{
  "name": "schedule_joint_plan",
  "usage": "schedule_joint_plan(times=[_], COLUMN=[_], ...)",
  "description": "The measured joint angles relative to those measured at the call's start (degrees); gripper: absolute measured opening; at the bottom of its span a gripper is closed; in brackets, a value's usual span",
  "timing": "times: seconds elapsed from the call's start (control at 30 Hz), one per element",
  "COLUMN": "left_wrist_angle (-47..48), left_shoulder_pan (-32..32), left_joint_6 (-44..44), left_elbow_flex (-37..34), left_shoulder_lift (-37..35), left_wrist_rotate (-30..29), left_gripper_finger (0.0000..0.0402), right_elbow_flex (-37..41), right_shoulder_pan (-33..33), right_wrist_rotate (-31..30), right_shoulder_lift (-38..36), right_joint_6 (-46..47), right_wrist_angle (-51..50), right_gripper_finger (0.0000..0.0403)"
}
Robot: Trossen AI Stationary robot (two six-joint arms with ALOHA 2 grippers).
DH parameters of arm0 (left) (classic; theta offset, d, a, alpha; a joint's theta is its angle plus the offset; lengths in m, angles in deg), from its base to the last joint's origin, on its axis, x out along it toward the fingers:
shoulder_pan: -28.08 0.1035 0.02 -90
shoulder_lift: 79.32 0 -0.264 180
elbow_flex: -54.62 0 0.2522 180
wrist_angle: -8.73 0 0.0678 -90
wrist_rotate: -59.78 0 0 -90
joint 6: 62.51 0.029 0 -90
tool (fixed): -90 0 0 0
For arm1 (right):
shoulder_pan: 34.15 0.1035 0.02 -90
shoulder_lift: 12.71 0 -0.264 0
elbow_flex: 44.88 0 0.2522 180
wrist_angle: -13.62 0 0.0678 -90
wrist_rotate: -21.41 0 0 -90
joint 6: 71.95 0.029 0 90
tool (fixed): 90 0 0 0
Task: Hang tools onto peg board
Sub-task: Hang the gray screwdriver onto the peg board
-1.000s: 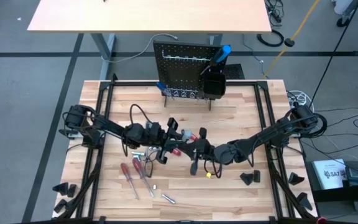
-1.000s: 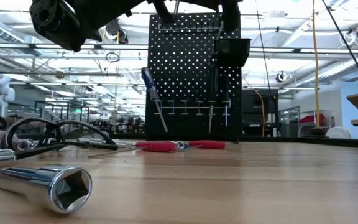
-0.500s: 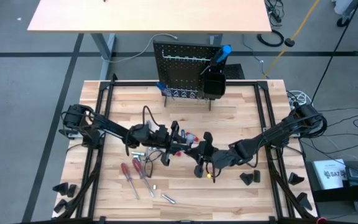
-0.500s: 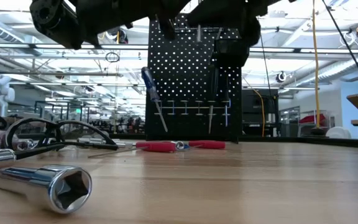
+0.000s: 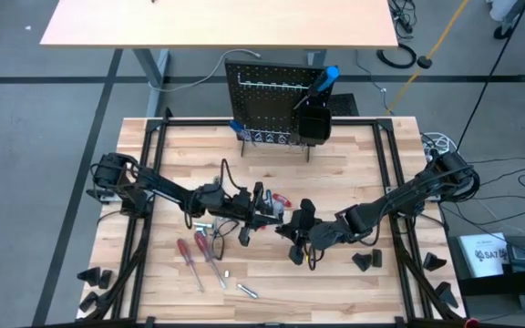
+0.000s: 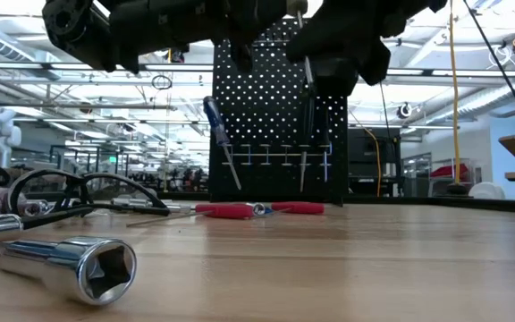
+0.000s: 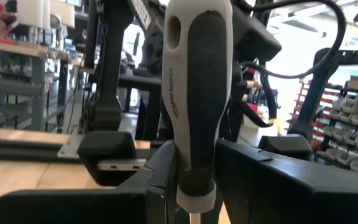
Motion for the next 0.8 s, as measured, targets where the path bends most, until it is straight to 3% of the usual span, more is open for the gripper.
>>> schedule_joint_plan(times=[0.23, 0.4, 0.67, 0.8], left_wrist_angle=[2.6, 3.7, 16.2, 21.1], left_shoulder_pan=[0.0, 0.0, 1.1, 4.1], left_joint_6=[0.3, 0.5, 7.1, 9.7], left_elbow_flex=[0.0, 0.0, 0.1, 0.2], left_shoulder_lift=[0.0, -1.3, -11.3, -15.5], left_wrist_rotate=[0.0, -2.6, -17.3, -24.4], left_gripper_finger=[0.0084, 0.0084, 0.0083, 0.0081], right_elbow_flex=[0.0, 0.0, 0.1, 0.1], right_shoulder_pan=[0.2, 0.2, 4.5, 6.4], right_wrist_rotate=[0.8, 0.7, -15.4, -18.6], right_shoulder_lift=[0.0, -0.6, -5.1, -6.9], right_joint_6=[-0.1, -3.3, 1.3, 9.3], right_wrist_angle=[-2.4, -3.7, -17.5, -28.0], right_gripper_finger=[0.0014, 0.0071, 0.0132, 0.0136])
